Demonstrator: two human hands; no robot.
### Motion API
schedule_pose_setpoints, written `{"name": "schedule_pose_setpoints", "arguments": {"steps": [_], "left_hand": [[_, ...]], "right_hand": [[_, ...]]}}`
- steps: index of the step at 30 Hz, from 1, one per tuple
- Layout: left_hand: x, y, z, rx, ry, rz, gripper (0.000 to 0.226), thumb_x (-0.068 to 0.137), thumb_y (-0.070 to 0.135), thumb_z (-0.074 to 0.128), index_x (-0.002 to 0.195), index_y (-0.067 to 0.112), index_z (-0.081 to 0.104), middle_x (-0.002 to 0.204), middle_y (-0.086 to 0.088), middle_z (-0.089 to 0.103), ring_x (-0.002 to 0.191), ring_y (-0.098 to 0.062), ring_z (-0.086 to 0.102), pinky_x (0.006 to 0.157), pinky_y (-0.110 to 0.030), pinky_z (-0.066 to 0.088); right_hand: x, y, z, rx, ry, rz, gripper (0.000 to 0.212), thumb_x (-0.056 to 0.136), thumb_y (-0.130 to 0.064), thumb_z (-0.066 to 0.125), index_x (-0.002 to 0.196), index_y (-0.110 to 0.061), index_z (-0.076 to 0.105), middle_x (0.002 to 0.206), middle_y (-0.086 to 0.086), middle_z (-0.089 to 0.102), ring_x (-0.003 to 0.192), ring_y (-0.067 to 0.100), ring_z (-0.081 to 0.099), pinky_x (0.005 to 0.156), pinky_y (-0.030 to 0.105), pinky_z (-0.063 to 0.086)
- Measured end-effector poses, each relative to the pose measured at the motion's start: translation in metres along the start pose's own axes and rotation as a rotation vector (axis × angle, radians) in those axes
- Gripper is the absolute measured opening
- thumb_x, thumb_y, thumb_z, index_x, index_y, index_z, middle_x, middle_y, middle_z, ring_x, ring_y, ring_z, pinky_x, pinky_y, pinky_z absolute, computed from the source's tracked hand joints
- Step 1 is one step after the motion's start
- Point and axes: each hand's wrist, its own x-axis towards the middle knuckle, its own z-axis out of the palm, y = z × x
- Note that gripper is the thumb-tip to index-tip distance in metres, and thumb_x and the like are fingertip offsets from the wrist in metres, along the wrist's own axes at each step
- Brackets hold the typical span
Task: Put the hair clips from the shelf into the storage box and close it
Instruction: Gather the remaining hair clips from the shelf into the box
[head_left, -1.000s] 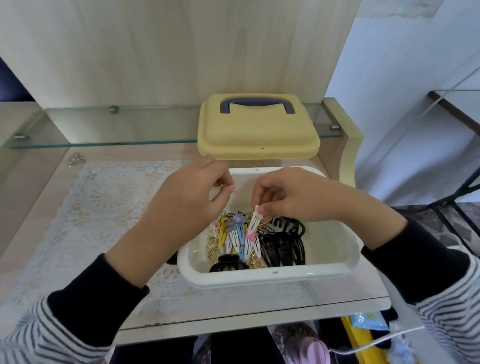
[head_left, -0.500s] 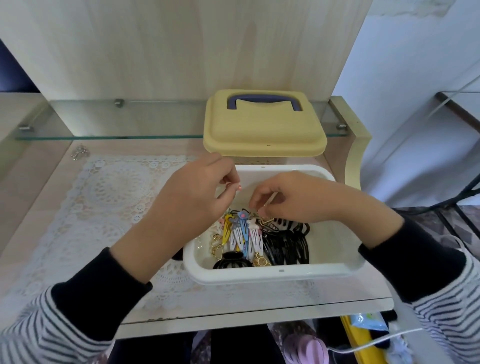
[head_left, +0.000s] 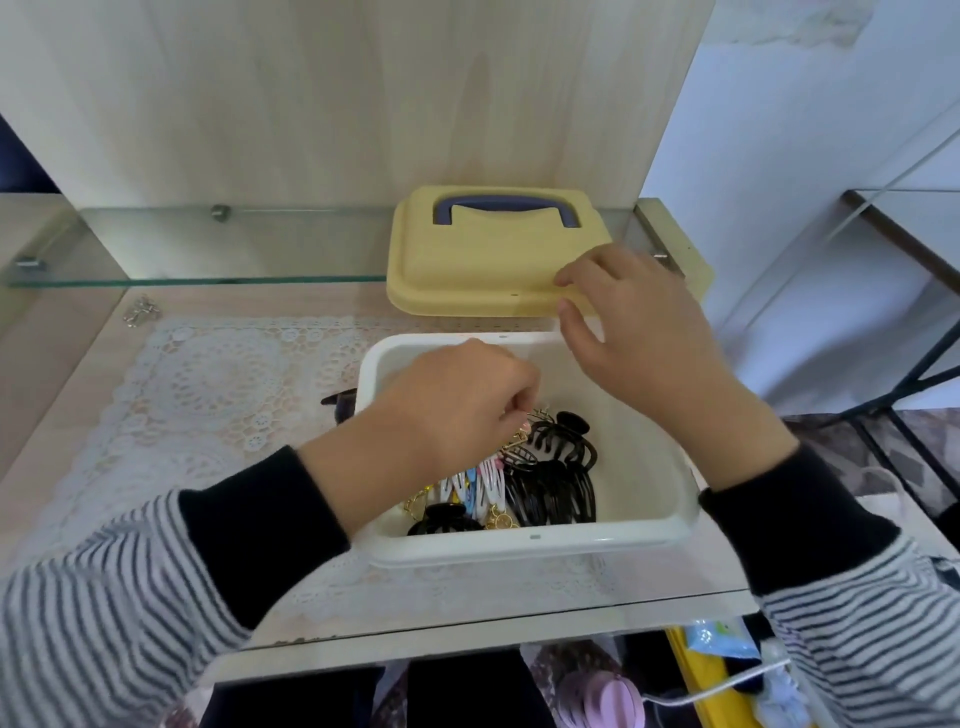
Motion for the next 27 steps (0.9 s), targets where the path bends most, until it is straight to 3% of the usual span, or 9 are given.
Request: {"name": "schedule_pose_setpoints", "arguments": {"steps": [5,11,16,21,27], "left_hand": [[0.013,0.004,0.010,-0.022,-0.112,0.034,0.010,0.086,0.020,0.060,0.086,0.024,0.069,0.083,0.008,0.068,0.081,-0.012,0.062,0.073,-0.034,0.052],[0.013,-0.001,0.010,-0.117,-0.139,-0.009,0.022,0.089,0.031,0.063,0.111,0.030,0.064,0.108,0.013,0.067,0.099,-0.008,0.060,0.086,-0.031,0.050],[-0.001,-0.004,-0.008,-0.061,0.020,-0.013,0.020,0.090,0.043,0.055,0.109,0.041,0.060,0.105,0.027,0.060,0.099,0.000,0.056,0.082,-0.031,0.049],[-0.020,-0.021,-0.020,-0.031,0.315,0.045,0.020,0.089,0.042,0.052,0.104,0.038,0.065,0.098,0.024,0.065,0.089,0.000,0.060,0.068,-0.028,0.050],[-0.045,-0.050,-0.022,-0.062,0.542,-0.037,0.022,0.090,0.035,0.054,0.106,0.028,0.067,0.107,0.014,0.063,0.099,-0.006,0.059,0.079,-0.030,0.049]], "right_hand": [[-0.005,-0.002,0.014,-0.106,0.060,0.017,0.022,0.086,-0.018,0.049,0.100,-0.007,0.062,0.108,0.011,0.058,0.090,0.032,0.056,0.072,0.040,0.045],[-0.007,-0.005,0.016,-0.102,0.067,0.009,0.021,0.083,-0.014,0.053,0.101,-0.007,0.062,0.110,0.013,0.058,0.090,0.031,0.056,0.074,0.038,0.044],[-0.008,-0.005,0.014,-0.104,0.052,0.007,0.022,0.086,-0.019,0.049,0.100,-0.010,0.063,0.108,0.009,0.059,0.095,0.030,0.056,0.077,0.039,0.043],[-0.007,-0.009,0.007,-0.076,0.025,-0.003,0.023,0.089,-0.023,0.051,0.102,-0.011,0.064,0.107,0.008,0.060,0.095,0.029,0.058,0.080,0.040,0.045],[-0.010,-0.041,-0.005,-0.014,-0.050,-0.043,0.030,0.092,-0.034,0.049,0.112,-0.014,0.061,0.109,0.006,0.060,0.100,0.027,0.057,0.081,0.039,0.046]]}}
